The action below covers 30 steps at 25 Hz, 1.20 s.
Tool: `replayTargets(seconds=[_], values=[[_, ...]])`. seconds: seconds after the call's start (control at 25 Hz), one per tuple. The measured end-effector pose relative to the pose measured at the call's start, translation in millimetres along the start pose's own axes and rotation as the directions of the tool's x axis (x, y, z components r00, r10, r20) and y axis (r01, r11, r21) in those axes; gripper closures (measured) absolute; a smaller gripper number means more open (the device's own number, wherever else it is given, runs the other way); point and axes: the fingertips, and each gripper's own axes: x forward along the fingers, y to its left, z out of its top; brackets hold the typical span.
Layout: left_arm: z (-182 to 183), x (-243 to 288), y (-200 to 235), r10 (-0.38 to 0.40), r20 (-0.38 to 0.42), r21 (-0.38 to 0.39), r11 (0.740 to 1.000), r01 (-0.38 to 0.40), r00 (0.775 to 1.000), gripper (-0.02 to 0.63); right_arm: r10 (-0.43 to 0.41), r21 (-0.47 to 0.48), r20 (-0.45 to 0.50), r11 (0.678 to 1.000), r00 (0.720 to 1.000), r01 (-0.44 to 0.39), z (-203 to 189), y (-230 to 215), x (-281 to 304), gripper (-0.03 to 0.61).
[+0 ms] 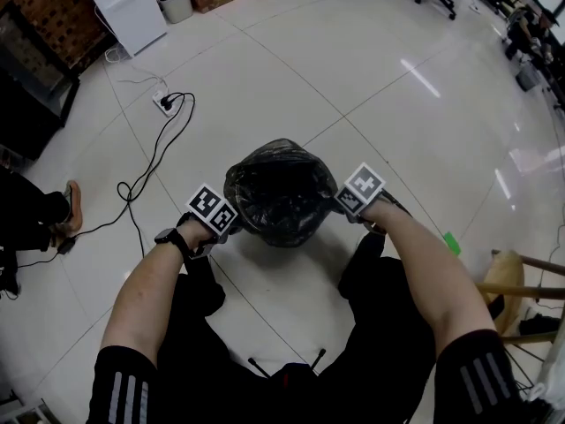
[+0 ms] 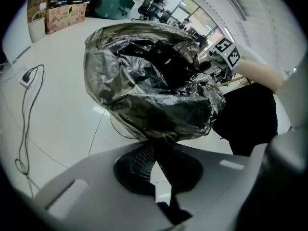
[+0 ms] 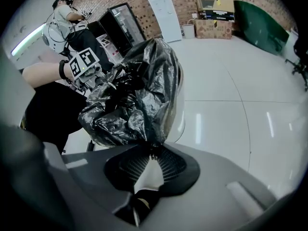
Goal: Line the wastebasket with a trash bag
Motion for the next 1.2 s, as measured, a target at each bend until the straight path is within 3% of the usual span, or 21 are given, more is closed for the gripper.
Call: replayTargets(seconds=[0.32, 0.56, 0.68, 0.8, 0.96, 1.2], values=[[-6.4, 19.8, -3.2, 0.032, -0.073, 0.003, 0.999, -0.032, 0.997, 0.613, -0.023, -0.016, -0.050, 1.000, 0.998, 0.022, -5.8, -0.1, 10.3, 0.512], [-32.6, 24.3, 2.7, 0.034, -0.192, 0.008, 0.999, -0.033, 0.981, 0.613, 0.011, -0.005, -0.114, 1.000, 0.993, -0.012, -20.6, 1.4, 14.5, 0.514], [-26.8, 17.5, 16.4, 0.091, -0.165, 0.014, 0.996, -0.090, 0.982, 0.613, -0.033, -0.001, -0.108, 0.999, 0.994, 0.033, -19.3, -11.1, 9.8, 0.522], [-11.9, 9.9, 19.4, 0.110, -0.099, -0.001, 0.994, -0.111, 0.989, 0.613, -0.041, 0.008, -0.068, 0.999, 0.997, 0.042, -10.8, -12.9, 6.1, 0.522], [-5.0, 9.8, 22.2, 0.142, -0.072, 0.007, 0.990, -0.141, 0.987, 0.610, -0.062, -0.002, -0.046, 0.998, 0.997, 0.062, -4.6, -13.0, 7.1, 0.516], [-8.9, 4.7, 30.9, 0.144, -0.074, -0.004, 0.989, -0.145, 0.987, 0.519, -0.029, 0.039, -0.048, 0.999, 0.998, 0.031, -9.5, -18.9, 0.2, 0.419]])
